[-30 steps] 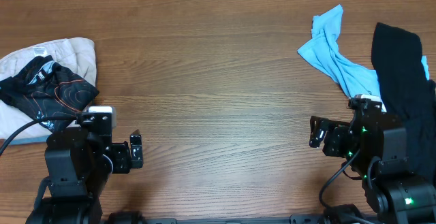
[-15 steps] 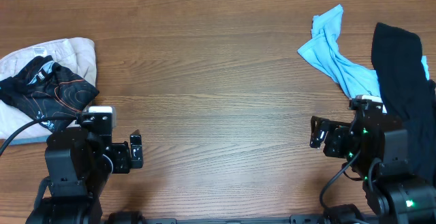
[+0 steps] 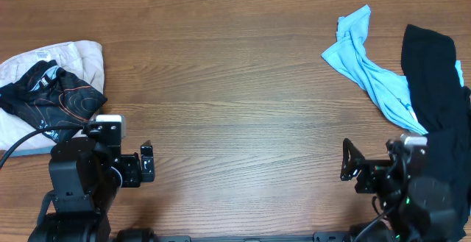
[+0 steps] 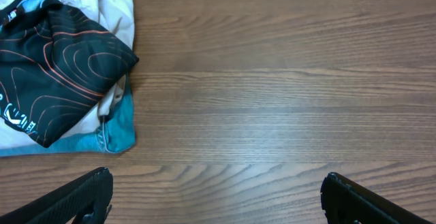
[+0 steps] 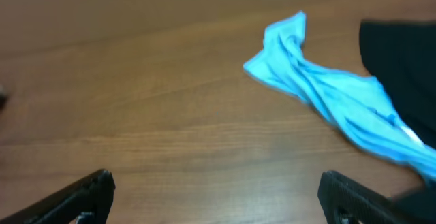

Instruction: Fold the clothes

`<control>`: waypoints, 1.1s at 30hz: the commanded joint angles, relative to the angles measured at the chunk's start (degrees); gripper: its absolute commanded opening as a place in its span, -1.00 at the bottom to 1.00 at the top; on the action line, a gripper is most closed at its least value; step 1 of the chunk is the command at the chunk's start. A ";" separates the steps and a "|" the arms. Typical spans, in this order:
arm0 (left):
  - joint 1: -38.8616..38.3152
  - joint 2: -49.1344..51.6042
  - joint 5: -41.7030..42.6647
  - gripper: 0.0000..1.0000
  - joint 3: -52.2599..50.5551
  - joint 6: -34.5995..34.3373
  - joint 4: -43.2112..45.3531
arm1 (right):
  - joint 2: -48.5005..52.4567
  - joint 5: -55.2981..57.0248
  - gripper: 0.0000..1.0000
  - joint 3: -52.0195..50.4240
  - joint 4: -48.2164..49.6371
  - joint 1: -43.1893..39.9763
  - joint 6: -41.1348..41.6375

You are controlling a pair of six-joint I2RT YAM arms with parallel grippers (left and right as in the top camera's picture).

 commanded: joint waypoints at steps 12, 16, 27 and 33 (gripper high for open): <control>0.24 -0.07 -0.39 0.99 -0.57 -0.76 0.02 | -15.32 0.02 1.00 -24.11 29.18 -3.30 -5.66; 0.24 -0.07 -0.39 1.00 -0.57 -0.76 0.02 | -15.32 0.04 1.00 -29.83 40.63 -3.39 -9.40; 0.24 -0.07 -0.39 1.00 -0.57 -0.76 0.02 | -15.32 -3.65 1.00 -37.79 44.98 -4.39 -13.42; 0.24 -0.07 -0.39 1.00 -0.57 -0.76 0.02 | -15.32 -4.04 1.00 -37.77 45.22 -4.39 -13.25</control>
